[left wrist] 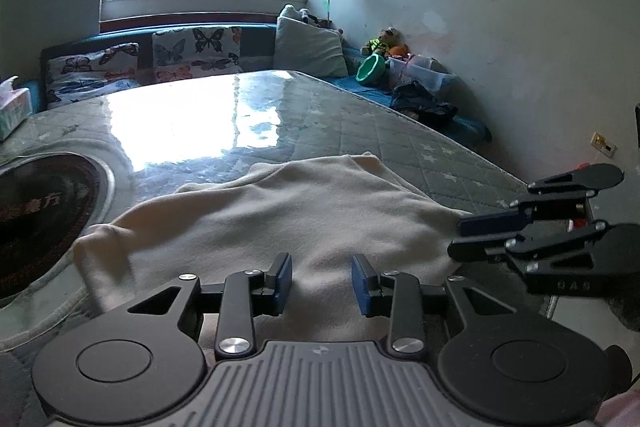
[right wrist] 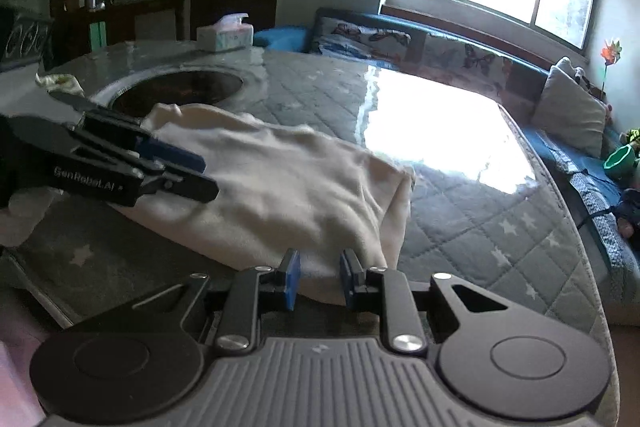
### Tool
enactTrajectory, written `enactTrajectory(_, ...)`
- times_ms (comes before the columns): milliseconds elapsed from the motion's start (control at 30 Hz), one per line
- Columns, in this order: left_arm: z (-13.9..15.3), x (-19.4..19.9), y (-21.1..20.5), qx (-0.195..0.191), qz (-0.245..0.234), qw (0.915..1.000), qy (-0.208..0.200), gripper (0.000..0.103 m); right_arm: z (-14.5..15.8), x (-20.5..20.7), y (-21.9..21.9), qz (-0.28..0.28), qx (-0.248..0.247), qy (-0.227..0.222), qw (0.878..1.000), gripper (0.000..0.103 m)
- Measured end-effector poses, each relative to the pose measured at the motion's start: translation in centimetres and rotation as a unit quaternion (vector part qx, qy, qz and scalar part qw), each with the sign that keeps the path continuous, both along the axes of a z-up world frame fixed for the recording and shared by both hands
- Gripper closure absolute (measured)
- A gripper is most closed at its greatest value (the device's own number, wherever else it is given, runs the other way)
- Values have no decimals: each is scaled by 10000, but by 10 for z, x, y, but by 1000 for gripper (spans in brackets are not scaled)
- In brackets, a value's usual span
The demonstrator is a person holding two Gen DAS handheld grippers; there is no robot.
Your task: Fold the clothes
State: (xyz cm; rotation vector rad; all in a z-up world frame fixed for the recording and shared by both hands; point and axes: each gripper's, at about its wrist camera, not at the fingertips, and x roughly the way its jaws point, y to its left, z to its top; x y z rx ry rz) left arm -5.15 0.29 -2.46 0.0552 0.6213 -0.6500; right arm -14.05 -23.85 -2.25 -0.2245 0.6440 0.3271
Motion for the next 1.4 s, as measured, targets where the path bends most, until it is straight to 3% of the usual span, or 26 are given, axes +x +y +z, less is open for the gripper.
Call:
enactTrajectory(200,7,-12,13,27,285,9996,-15,67,7,18,-1,135,236,-152,9995,83)
enactTrajectory(400,6,-18,29,-26,643,9978,148,67,-7,32,-20,103,655,135,9977,83)
enactTrajectory(800,4,-35,66,-188,1190,9923,273,68,-7,35,-19,309,637,160,9974,82)
enactTrajectory(1033,10,-41,77,-58,1331,9909,180,68,-4,34,-15,361,487,134,9981,80)
enactTrajectory(1133,-3,-38,81,103,1460,9883,433,67,-5,33,-13,388,417,137,9983,79)
enactTrajectory(1400,19,-44,86,-180,1447,9892,149,67,12,28,-2,583,441,-20,9973,78)
